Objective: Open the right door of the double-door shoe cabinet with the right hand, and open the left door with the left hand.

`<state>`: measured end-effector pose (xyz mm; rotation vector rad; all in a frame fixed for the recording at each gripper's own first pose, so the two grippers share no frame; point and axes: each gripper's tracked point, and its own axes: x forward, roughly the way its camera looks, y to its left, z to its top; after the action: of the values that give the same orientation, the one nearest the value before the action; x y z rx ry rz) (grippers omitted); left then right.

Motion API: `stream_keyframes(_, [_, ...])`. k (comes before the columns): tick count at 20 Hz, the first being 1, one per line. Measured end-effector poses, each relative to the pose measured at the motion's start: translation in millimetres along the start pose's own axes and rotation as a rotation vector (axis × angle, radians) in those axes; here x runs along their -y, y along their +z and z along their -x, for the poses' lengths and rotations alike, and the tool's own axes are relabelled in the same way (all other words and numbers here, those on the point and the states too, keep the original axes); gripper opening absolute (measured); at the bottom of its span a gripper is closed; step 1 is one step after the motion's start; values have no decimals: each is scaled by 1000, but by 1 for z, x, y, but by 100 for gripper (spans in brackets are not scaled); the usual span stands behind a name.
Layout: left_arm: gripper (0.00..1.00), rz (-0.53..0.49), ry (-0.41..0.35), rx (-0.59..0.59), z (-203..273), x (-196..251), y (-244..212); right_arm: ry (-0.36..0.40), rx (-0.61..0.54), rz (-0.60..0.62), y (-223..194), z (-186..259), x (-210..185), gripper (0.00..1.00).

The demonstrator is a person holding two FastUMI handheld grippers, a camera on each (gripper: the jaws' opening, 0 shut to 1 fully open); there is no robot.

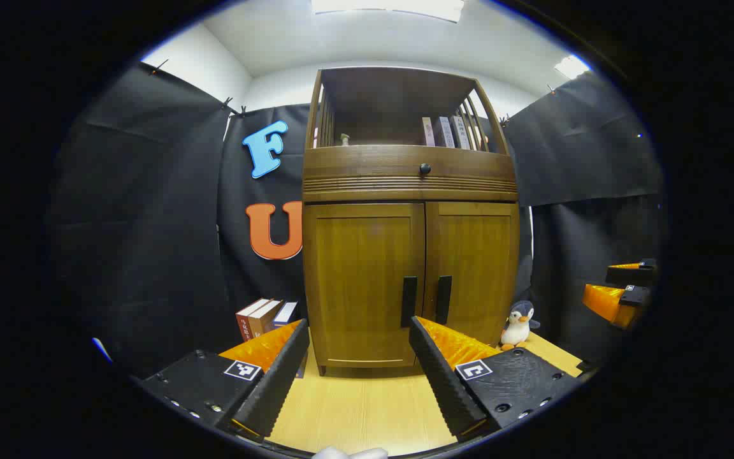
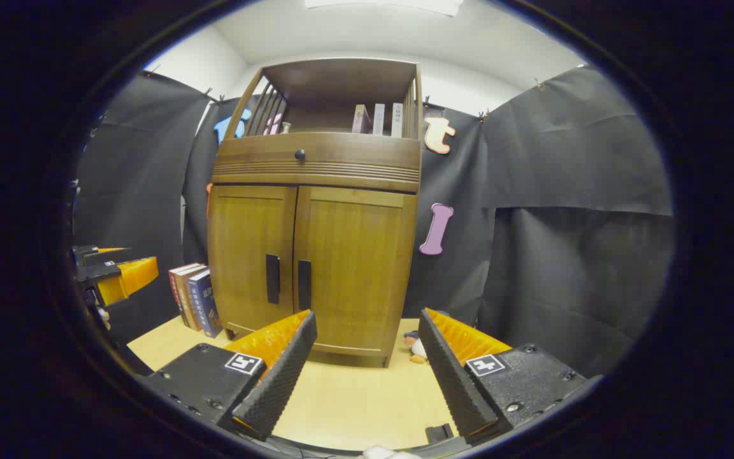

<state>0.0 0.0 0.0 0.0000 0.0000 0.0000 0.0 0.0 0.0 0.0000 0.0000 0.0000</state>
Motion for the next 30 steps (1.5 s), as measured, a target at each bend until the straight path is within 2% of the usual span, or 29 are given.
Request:
stream_keyframes(11, [95, 2, 5, -7, 16, -26, -3, -14, 9, -11, 1, 2, -12, 100])
stream_keyframes(16, [95, 2, 24, -15, 21, -39, -2, 3, -21, -33, -13, -10, -25, 100])
stream_keyframes(22, [95, 19, 61, -24, 29, -38, 2, 51, -38, -27, -26, -75, -47, 100])
stream_keyframes(30, [95, 25, 128, -46, 27, -30, 8, 138, -62, -46, -33, -182, -90, 100])
